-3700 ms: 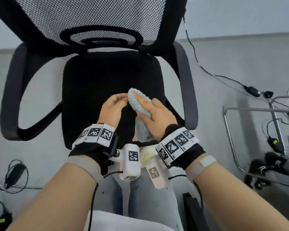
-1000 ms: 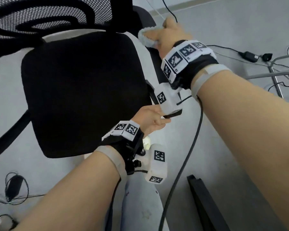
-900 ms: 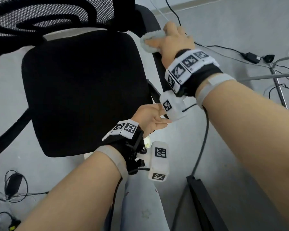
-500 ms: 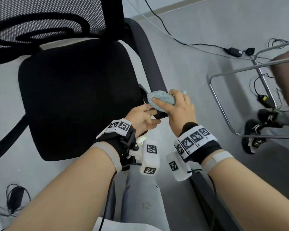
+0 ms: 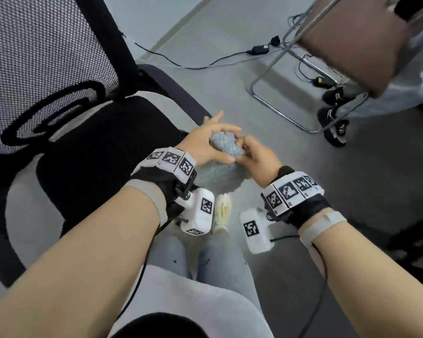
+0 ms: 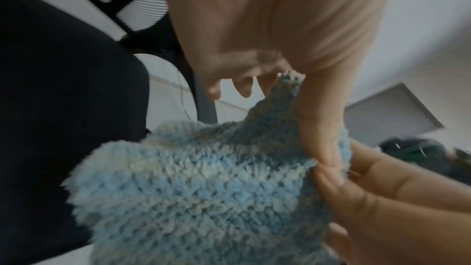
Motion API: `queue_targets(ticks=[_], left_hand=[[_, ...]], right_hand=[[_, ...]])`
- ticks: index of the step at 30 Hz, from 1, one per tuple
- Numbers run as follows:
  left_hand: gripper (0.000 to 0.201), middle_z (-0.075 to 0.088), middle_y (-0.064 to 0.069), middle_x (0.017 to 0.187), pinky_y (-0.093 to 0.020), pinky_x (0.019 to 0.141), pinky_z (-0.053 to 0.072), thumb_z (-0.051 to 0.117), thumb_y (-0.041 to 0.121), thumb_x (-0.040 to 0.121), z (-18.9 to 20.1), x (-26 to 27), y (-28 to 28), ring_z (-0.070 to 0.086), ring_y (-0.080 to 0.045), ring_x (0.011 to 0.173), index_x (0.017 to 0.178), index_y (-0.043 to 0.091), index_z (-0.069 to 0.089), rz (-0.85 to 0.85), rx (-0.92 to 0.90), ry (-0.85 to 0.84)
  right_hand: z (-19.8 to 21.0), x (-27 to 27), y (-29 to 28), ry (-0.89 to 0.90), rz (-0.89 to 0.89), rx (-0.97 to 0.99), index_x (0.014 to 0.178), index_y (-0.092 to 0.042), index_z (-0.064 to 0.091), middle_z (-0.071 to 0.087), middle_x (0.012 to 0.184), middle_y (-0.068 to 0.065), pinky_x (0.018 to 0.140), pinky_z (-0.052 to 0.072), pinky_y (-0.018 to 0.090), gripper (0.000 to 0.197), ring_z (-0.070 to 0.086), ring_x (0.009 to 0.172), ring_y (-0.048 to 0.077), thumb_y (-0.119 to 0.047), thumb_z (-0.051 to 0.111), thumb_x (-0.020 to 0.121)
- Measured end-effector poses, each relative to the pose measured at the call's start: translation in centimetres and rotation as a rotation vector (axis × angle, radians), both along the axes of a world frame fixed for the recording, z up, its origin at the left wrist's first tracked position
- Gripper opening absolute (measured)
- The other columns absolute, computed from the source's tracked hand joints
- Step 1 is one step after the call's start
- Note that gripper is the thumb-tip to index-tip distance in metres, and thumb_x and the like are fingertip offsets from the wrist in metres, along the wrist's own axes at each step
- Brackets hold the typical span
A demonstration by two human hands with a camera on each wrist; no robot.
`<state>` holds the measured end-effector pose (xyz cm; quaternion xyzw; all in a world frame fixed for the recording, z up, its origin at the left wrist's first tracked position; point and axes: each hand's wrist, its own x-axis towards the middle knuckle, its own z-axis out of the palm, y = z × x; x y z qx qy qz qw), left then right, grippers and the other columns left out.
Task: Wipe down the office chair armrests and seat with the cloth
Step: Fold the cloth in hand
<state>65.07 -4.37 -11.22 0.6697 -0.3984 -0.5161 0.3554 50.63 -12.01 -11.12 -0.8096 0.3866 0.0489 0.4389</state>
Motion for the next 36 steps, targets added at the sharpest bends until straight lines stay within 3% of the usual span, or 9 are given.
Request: queue_targets(ticks=[6,9,11,14,19,23,27,32,36], left_hand=[[0.031,0.049,0.002,0.138,-0.017,0.103,0.023,0.080,0.010,0.063,2.0,-6.1,1.2,0.033,0.000,0.128,0.067,0.024,0.052,-0.138,-0.090,0.000],[0.031,0.060,0.008,0.118,-0.025,0.109,0.025,0.080,0.011,0.063,2.7,-11.3,1.0,0.037,-0.004,0.130,0.064,0.024,0.052,-0.238,-0.137,0.081],[0.030,0.068,0.017,0.086,-0.019,0.090,0.042,0.080,0.013,0.063,3.5,-15.6,0.7,0.057,0.003,0.101,0.064,0.025,0.052,-0.285,-0.146,0.167],[0.024,0.059,0.017,0.053,-0.014,0.058,0.046,0.076,0.024,0.062,5.4,-23.2,0.3,0.052,0.006,0.055,0.063,0.025,0.051,-0.377,-0.205,0.195],[0.025,0.048,0.006,0.066,-0.015,0.058,0.041,0.069,0.023,0.071,8.8,-35.9,1.1,0.047,0.004,0.056,0.066,0.020,0.045,-0.615,-0.322,0.222],[0.025,0.046,0.004,0.064,-0.011,0.053,0.038,0.070,0.017,0.077,9.9,-45.5,2.4,0.044,0.007,0.051,0.075,0.008,0.047,-0.830,-0.307,0.213],[0.033,0.055,0.011,0.070,-0.013,0.061,0.041,0.068,0.049,0.066,8.9,-53.8,3.9,0.050,0.002,0.060,0.073,0.021,0.051,-1.110,-0.291,0.113],[0.048,0.057,-0.009,0.075,-0.035,0.071,0.042,0.066,0.054,0.069,5.5,-60.7,6.8,0.054,-0.023,0.071,0.081,0.009,0.053,-1.426,-0.193,-0.035],[0.031,0.059,-0.001,0.085,-0.029,0.069,0.038,0.064,0.038,0.080,3.9,-64.0,8.6,0.056,-0.021,0.082,0.092,0.011,0.054,-1.497,-0.214,-0.134]], right_hand=[[1.7,-8.2,5.4,-0.269,-0.374,0.070,0.075,-0.029,0.039,0.042,0.141,0.012,0.108,0.030,0.035,0.037,0.038,0.131,0.020,0.004,0.051,0.086],[3.0,-13.7,7.6,-0.319,-0.560,-0.021,0.082,-0.021,0.044,0.057,0.112,-0.008,0.088,0.038,0.021,0.024,0.052,0.100,-0.001,0.000,0.054,0.086],[4.0,-17.7,9.1,-0.298,-0.698,-0.123,0.086,-0.020,0.045,0.052,0.081,-0.020,0.066,0.036,0.014,0.015,0.049,0.072,-0.004,-0.013,0.058,0.084],[5.6,-24.3,12.0,-0.322,-0.948,-0.206,0.083,-0.024,0.047,0.049,0.069,-0.016,0.059,0.036,0.013,0.012,0.045,0.063,-0.002,-0.031,0.054,0.077],[7.1,-34.9,17.5,-0.464,-1.368,-0.259,0.074,-0.032,0.050,0.057,0.071,-0.010,0.063,0.044,0.026,0.016,0.053,0.066,0.007,-0.044,0.060,0.074],[7.5,-42.0,21.8,-0.685,-1.616,-0.275,0.071,-0.024,0.051,0.057,0.057,-0.018,0.056,0.040,0.014,0.010,0.049,0.056,-0.003,-0.026,0.051,0.081],[7.3,-47.9,26.0,-0.697,-1.884,-0.303,0.072,-0.025,0.050,0.056,0.058,-0.014,0.053,0.041,0.016,0.014,0.049,0.052,-0.003,-0.027,0.049,0.086],[5.4,-52.4,30.8,-0.535,-2.218,-0.223,0.070,-0.023,0.051,0.060,0.070,-0.003,0.067,0.046,0.032,0.020,0.056,0.062,0.010,-0.020,0.056,0.090],[4.1,-54.1,33.3,-0.447,-2.365,-0.152,0.081,-0.031,0.054,0.064,0.099,0.008,0.091,0.048,0.047,0.017,0.061,0.096,0.026,-0.033,0.071,0.077]])
